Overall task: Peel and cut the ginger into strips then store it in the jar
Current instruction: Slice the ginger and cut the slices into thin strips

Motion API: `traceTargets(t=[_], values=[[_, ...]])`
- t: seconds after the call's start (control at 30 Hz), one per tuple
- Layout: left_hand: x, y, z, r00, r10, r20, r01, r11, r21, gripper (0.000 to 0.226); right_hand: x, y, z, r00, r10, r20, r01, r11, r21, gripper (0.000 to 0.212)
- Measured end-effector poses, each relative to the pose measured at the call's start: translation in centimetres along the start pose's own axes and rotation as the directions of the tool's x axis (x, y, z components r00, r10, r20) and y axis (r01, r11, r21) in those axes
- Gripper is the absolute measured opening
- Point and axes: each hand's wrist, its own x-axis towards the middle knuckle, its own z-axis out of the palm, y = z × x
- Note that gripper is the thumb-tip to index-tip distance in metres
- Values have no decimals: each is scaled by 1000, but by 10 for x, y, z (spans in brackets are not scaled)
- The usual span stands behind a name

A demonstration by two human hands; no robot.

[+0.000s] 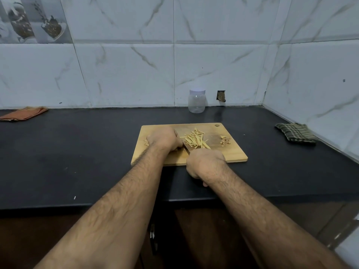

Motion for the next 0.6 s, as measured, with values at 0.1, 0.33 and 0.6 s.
traceTargets(t=[0.1,0.33,0.6], values=[[1,-1,2,1000,-8,-3,8,1000,-20,18,-4,1,5,1000,7,-3,-7,1000,15,21],[-1,-3,3,1000,8,-23,-9,999,-44,19,-12,2,13,998,50,-27,-46,989,142,10],[-4,-4,4,1000,14,-26,-16,997,-79,21,-26,14,14,998,54,21,-57,985,163,20]])
